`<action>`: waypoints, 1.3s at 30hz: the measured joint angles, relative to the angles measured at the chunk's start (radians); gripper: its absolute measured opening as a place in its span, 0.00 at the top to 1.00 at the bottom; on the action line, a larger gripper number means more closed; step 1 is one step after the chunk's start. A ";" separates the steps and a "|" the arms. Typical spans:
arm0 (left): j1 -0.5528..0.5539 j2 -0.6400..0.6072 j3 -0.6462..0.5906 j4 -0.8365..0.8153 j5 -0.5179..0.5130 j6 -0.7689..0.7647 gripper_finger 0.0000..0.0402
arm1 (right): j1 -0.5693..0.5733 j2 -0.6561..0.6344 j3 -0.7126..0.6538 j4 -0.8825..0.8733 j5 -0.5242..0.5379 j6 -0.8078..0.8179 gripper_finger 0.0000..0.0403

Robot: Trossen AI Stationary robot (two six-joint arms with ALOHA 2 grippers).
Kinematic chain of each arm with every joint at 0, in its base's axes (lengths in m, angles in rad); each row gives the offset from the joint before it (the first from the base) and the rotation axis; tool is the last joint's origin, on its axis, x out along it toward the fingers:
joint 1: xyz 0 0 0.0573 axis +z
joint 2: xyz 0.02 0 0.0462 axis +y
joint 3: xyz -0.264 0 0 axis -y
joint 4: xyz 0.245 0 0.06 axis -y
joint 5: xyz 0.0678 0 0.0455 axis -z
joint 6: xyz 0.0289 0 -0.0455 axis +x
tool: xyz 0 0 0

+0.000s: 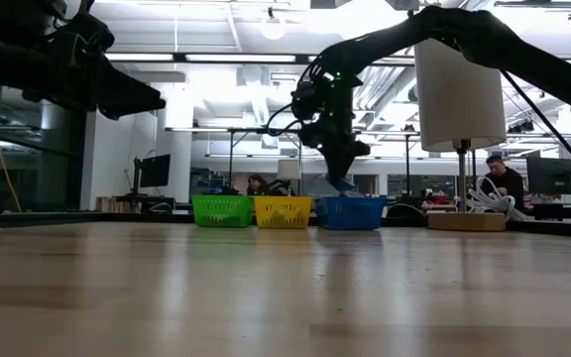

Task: Pick and place Stapler, Stapler remover, tape
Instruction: Put the light blue tape into the blue bin

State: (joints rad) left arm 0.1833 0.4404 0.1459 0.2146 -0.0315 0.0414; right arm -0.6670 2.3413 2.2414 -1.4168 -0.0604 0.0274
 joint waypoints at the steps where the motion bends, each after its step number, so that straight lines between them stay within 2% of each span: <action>1: 0.000 0.000 0.000 0.000 0.000 0.000 0.52 | 0.000 0.000 0.000 0.004 0.002 0.005 0.92; 6: 0.000 0.000 0.000 0.000 0.000 -0.002 0.52 | 0.000 0.010 0.000 0.006 -0.027 0.013 0.92; 18: 0.000 0.000 0.000 -0.001 -0.002 -0.002 0.52 | 0.001 0.065 0.005 -0.023 -0.002 -0.007 0.92; 29: 0.000 0.000 0.000 -0.001 -0.005 -0.002 0.52 | 0.000 0.074 0.043 -0.080 0.052 -0.010 0.89; 35: 0.000 0.000 0.000 -0.002 -0.005 -0.002 0.52 | -0.001 0.076 0.060 -0.092 0.077 -0.010 0.91; 39: 0.000 0.000 0.000 -0.003 -0.005 -0.002 0.52 | -0.001 0.076 0.060 -0.114 0.119 -0.005 0.88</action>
State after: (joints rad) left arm 0.1833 0.4408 0.1463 0.2119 -0.0364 0.0391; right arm -0.6682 2.4176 2.3013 -1.5311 0.0585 0.0221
